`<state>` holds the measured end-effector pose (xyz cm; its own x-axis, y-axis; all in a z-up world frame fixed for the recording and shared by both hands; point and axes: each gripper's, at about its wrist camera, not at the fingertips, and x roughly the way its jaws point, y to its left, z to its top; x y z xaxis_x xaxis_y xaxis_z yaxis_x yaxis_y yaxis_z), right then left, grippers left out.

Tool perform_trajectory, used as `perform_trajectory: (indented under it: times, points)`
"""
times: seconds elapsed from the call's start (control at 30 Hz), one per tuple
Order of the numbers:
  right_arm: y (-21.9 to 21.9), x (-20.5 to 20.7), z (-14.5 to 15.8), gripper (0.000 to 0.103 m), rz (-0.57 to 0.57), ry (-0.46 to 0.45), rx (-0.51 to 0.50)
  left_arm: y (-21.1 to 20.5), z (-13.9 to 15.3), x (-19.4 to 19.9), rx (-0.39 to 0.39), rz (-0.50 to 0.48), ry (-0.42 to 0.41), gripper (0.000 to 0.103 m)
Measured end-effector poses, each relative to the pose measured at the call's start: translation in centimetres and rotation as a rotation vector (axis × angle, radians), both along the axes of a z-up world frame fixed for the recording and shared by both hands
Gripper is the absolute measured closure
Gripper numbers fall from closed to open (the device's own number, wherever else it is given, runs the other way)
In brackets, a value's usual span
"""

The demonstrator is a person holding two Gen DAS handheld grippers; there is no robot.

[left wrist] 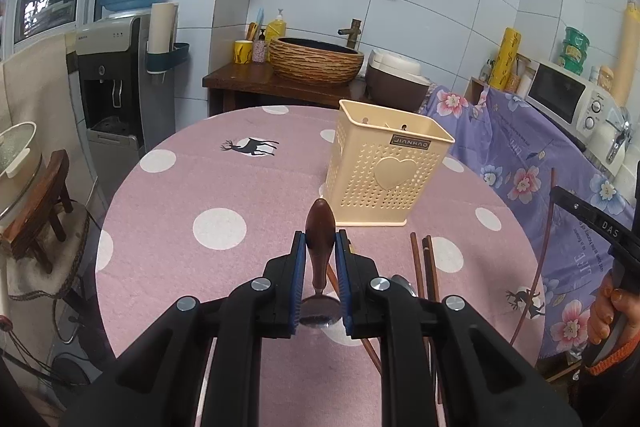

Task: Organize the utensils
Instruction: 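Lift chopstick and spoon and carry both tools over the beige caddy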

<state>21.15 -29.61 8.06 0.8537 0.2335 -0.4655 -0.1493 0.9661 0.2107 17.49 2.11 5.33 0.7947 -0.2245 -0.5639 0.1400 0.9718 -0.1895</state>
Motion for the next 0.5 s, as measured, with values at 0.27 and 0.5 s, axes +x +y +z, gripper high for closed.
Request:
perform_trajectory:
  times: [0.27,0.5]
  points:
    - [0.1,0.2,1.8,0.095,-0.009,-0.044,0.002,-0.1,1.7,0.5,0.011,-0.006,-0.042,0.087]
    - [0.6,2.8,5.8,0.095,-0.019,-0.095,0.004,0.0,5.8,2.4,-0.006,-0.01,-0.111,0.087]
